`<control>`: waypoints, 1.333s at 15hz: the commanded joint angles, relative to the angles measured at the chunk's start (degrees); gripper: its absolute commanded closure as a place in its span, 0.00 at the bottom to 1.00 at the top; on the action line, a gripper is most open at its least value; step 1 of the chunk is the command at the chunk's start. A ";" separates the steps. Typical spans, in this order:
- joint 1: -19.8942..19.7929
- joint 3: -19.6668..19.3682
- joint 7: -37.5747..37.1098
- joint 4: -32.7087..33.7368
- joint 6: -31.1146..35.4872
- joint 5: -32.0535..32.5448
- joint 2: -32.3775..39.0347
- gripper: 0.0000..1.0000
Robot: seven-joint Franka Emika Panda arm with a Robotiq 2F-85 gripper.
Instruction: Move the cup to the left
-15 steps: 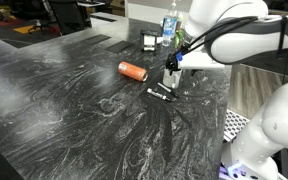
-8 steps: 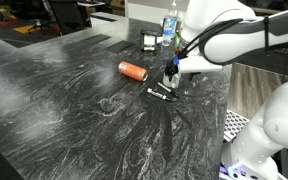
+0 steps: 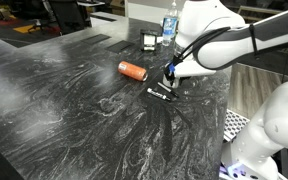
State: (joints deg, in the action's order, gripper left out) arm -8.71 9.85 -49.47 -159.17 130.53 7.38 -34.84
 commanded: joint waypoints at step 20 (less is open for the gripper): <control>5.16 8.77 -11.19 0.97 3.23 7.33 -5.03 0.96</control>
State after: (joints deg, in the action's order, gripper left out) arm -7.09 20.40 -64.84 -159.00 132.41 15.20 -41.17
